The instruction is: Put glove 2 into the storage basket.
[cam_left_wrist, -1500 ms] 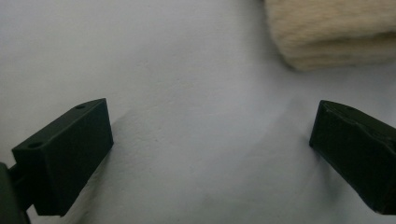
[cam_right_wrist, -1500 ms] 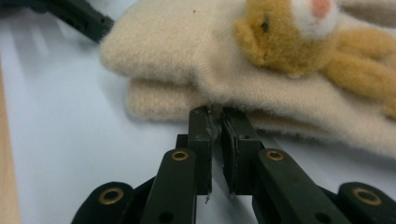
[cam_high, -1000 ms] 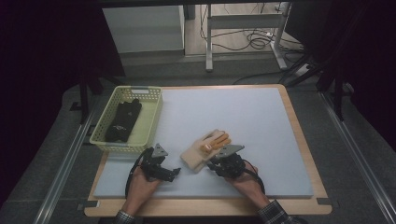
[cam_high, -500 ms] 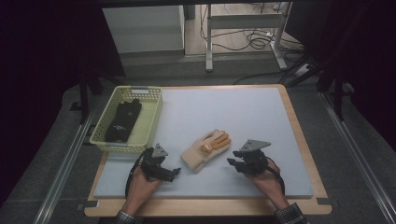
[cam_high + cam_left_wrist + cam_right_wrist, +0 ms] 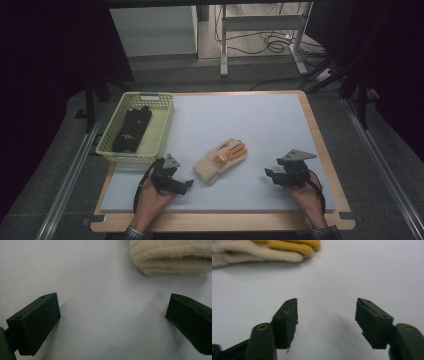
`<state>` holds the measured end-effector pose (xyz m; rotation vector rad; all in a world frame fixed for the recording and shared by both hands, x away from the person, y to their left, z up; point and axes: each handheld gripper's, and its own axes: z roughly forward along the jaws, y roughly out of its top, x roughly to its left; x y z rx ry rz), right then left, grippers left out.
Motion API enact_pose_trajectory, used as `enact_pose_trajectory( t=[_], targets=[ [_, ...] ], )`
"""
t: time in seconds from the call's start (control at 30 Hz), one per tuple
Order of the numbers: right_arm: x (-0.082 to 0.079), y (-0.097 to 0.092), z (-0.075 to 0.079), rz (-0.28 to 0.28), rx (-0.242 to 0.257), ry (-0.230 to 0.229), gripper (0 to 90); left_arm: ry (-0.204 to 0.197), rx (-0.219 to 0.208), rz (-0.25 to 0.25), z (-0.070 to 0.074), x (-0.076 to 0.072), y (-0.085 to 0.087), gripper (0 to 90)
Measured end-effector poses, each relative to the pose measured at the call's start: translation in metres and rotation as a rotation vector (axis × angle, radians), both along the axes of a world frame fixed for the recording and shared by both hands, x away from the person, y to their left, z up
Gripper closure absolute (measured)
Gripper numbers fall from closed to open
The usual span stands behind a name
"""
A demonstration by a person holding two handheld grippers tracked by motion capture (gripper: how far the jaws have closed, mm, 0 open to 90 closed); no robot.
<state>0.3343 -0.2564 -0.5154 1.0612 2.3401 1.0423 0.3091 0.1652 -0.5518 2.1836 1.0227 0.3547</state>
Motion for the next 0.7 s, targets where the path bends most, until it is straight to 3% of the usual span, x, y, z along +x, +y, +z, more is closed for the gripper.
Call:
enact_pose_trajectory(
  t=[0.23, 0.37, 0.7],
  targets=[
    [0.001, -0.013, -0.010, -0.040, -0.032, -0.010, 22.7, 0.002, -0.001, 0.001, 0.000, 0.000, 0.000, 0.0],
    [0.004, -0.015, -0.015, -0.043, -0.038, 0.012, 17.3, 0.002, -0.004, 0.001, 0.000, 0.000, 0.000, 0.0],
    [0.003, -0.015, -0.016, -0.051, -0.044, 0.008, 15.2, 0.001, -0.004, -0.001, 0.000, 0.000, 0.001, 0.0]
  ],
)
